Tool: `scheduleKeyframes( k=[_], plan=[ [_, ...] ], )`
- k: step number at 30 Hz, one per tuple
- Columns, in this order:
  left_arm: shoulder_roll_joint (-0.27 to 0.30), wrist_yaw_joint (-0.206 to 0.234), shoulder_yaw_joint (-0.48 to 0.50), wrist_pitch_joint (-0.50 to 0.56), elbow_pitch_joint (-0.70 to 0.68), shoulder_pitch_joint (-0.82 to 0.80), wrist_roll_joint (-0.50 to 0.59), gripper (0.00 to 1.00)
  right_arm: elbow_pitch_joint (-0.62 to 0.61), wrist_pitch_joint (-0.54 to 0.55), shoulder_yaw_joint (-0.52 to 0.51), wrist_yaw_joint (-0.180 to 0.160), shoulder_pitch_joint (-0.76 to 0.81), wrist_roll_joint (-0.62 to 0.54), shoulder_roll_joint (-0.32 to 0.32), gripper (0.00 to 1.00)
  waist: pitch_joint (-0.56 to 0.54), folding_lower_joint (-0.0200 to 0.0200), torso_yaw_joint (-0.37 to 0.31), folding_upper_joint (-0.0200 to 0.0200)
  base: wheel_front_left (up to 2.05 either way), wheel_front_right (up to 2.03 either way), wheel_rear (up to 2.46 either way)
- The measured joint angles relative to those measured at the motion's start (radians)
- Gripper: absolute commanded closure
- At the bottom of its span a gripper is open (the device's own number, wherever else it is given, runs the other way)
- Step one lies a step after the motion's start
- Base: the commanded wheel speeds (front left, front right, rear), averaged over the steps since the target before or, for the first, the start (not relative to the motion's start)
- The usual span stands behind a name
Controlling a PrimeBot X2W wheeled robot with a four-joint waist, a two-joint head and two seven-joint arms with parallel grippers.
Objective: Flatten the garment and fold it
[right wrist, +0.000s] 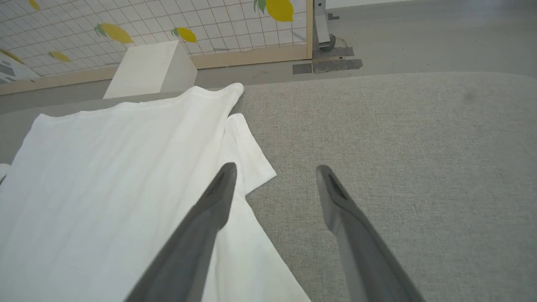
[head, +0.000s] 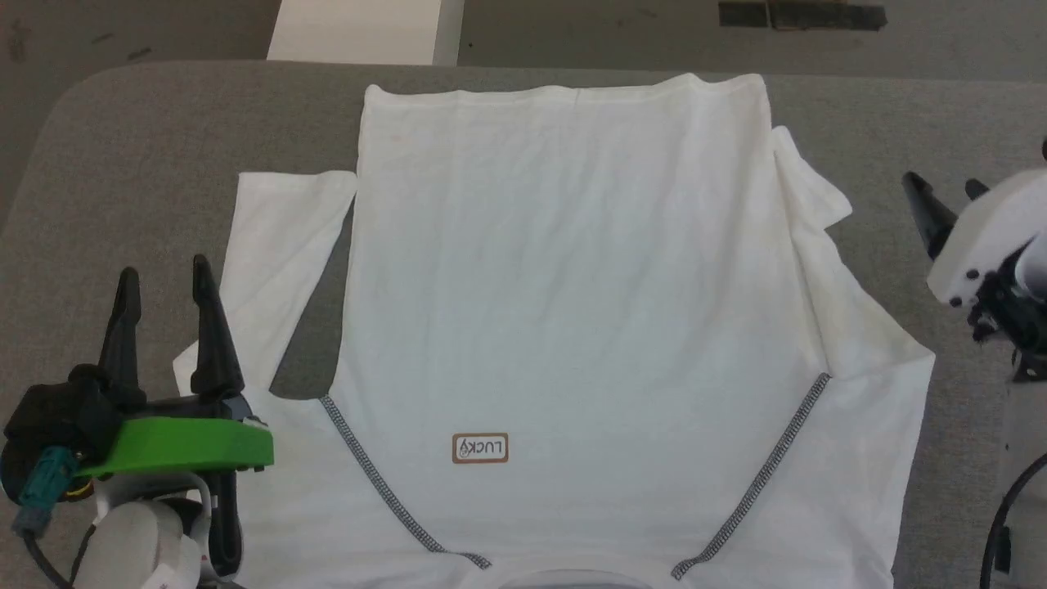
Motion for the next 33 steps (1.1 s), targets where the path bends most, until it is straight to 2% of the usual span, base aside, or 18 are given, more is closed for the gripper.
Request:
scheduleKeyframes(
  k=[7, 10, 11, 16, 21, 22, 23, 28, 33],
  plan=[
    [-0.088, -0.049, 0.036, -0.005, -0.013, -0.057, 0.047, 0.0, 0.167, 0.023, 0.121, 0.0, -0.199, -0.13, -0.054, 0.0, 0.107, 0.0, 0.029, 0.0, 0.0, 0.0, 0.0],
    [-0.13, -0.08, 0.061, -0.005, -0.019, -0.075, 0.074, 0.0, 0.222, 0.042, 0.143, 0.0, -0.275, -0.172, -0.069, 0.0, 0.15, 0.0001, 0.045, 0.0, 0.0, 0.0, 0.0],
    [-0.164, -0.11, 0.081, -0.005, -0.019, -0.088, 0.098, 0.0, 0.267, 0.055, 0.178, 0.0, -0.329, -0.223, -0.092, 0.0, 0.19, 0.0001, 0.066, 0.0, 0.0, 0.0, 0.0],
    [-0.206, -0.151, 0.114, -0.005, -0.019, -0.101, 0.122, 0.0, 0.344, 0.096, 0.222, 0.0, -0.36, -0.263, -0.117, 0.0, 0.238, 0.0001, 0.109, 0.0, 0.0, 0.0, 0.0],
    [-0.228, -0.176, 0.137, -0.007, -0.004, -0.101, 0.15, 0.0, 0.371, 0.168, 0.25, -0.001, -0.395, -0.246, -0.14, 0.0, 0.262, 0.0001, 0.14, 0.0, 0.0, 0.0, 0.0],
    [-0.229, -0.179, 0.141, -0.008, -0.001, -0.101, 0.151, 0.0, 0.371, 0.173, 0.248, -0.001, -0.398, -0.239, -0.143, 0.73, 0.262, 0.0001, 0.141, 0.0, 0.0, 0.0, 0.0],
    [-0.23, -0.182, 0.145, -0.008, 0.003, -0.101, 0.156, 0.0, 0.372, 0.173, 0.248, 0.0, -0.398, -0.228, -0.145, 1.0, 0.26, 0.0001, 0.142, 0.0, 0.0, 0.0, 0.0],
    [-0.236, -0.197, 0.148, -0.008, 0.023, -0.097, 0.166, 0.0, 0.345, 0.159, 0.205, 0.0, -0.351, -0.162, -0.163, 1.0, 0.228, 0.0002, 0.138, 0.0, 0.0, 0.0, 0.0],
    [-0.239, -0.198, 0.168, -0.008, 0.023, -0.081, 0.168, 0.0, 0.259, 0.135, 0.085, 0.0, -0.242, -0.096, -0.247, 1.0, 0.169, 0.0001, 0.121, 0.0, 0.0, 0.0, 0.0]
  ],
)
